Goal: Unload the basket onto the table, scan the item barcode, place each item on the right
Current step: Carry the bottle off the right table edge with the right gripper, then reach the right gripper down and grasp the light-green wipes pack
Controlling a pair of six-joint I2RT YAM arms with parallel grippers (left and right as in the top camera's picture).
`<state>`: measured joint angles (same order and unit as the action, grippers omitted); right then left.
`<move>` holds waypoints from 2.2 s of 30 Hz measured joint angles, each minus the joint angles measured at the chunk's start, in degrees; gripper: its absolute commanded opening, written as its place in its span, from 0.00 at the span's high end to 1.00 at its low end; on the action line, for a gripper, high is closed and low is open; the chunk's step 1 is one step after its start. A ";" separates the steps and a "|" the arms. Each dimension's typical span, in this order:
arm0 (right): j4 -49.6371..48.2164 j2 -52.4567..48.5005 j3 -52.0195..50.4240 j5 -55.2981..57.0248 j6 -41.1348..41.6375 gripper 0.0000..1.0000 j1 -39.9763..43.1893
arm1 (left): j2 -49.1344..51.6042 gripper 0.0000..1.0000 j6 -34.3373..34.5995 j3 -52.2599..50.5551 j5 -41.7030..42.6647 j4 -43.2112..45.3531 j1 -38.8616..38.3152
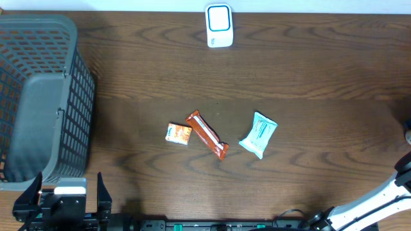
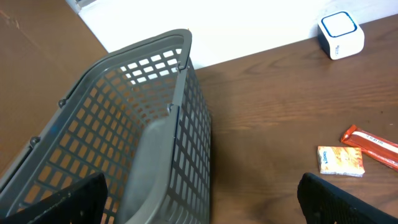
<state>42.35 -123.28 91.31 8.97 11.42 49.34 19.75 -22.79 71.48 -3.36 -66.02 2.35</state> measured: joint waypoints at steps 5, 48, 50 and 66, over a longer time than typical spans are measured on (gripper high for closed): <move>0.59 0.00 0.76 -1.84 0.35 0.01 1.46 | 0.00 0.02 0.00 0.00 0.00 0.00 0.00; 45.24 19.74 26.67 -1.77 5.95 0.01 -63.10 | 0.00 0.02 0.00 -0.02 0.00 0.00 0.00; 46.31 19.74 26.64 1.01 6.19 0.01 -68.19 | 0.00 0.02 0.00 -0.02 0.00 0.00 0.00; 45.51 19.85 3.87 17.64 17.92 0.01 -93.59 | 0.00 0.02 0.00 -0.02 0.00 0.07 0.00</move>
<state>87.85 -103.44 95.18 26.61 29.34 -44.25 19.75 -22.79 71.46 -3.36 -65.95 2.35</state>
